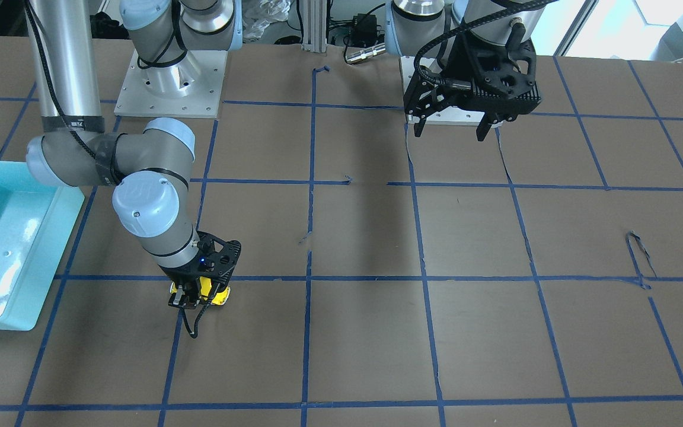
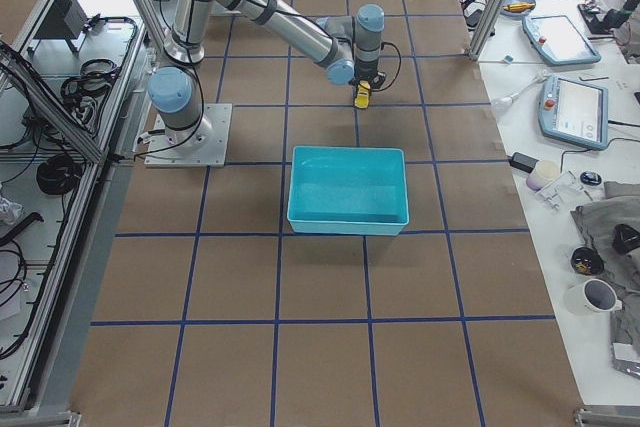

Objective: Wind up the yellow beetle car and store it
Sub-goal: 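Lift the car with the right gripper and carry it over the blue bin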

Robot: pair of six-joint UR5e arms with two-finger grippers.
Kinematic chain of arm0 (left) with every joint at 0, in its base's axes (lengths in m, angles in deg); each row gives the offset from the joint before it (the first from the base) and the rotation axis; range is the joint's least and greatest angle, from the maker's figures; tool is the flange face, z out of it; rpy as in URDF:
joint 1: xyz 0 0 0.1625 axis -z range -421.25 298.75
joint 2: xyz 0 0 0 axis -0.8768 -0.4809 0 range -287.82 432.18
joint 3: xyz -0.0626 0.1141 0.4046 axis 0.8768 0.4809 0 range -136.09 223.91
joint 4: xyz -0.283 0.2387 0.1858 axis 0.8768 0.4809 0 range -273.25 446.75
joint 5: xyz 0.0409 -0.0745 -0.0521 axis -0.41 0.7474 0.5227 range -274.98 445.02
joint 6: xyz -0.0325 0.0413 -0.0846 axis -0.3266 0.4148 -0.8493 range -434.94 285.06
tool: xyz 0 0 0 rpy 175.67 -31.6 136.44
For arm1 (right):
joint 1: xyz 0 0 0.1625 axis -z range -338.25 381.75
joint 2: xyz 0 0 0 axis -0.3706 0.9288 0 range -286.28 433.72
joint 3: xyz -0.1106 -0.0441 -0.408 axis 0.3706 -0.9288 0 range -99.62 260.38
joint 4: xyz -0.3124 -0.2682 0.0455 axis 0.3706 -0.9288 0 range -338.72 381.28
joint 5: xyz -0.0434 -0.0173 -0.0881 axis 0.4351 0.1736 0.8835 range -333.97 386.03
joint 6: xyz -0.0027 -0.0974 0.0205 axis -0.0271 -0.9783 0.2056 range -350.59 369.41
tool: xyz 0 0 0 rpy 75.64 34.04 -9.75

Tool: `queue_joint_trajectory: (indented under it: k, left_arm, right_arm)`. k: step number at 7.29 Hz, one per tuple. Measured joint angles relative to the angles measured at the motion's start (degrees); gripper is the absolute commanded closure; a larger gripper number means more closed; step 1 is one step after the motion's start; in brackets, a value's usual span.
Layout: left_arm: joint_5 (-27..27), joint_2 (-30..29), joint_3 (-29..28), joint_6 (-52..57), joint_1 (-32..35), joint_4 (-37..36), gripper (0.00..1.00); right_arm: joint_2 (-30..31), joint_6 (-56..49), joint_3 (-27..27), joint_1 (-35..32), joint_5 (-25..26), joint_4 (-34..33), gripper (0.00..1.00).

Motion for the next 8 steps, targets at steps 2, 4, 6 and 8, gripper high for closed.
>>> queue_joint_trajectory:
  k: [2, 4, 6, 8]
  left_arm:
    - [0.01, 0.07, 0.3, 0.0, 0.0, -0.02, 0.0]
    - [0.27, 0.08, 0.41, 0.0, -0.08, -0.11, 0.0]
    - [1.11, 0.05, 0.5, 0.0, -0.04, -0.21, 0.0]
    - [1.39, 0.05, 0.56, 0.0, -0.02, -0.23, 0.0]
  right_arm:
    - [5.44, -0.17, -3.48, 2.66, 4.24, 9.95, 1.0]
    - [9.3, -5.3, -6.42, 11.14, 5.81, 18.63, 1.0]
    - [11.0, -14.79, -8.33, 19.92, 6.02, 21.26, 1.0]
    - [11.72, -23.02, -9.44, 26.91, 5.76, 23.03, 1.0]
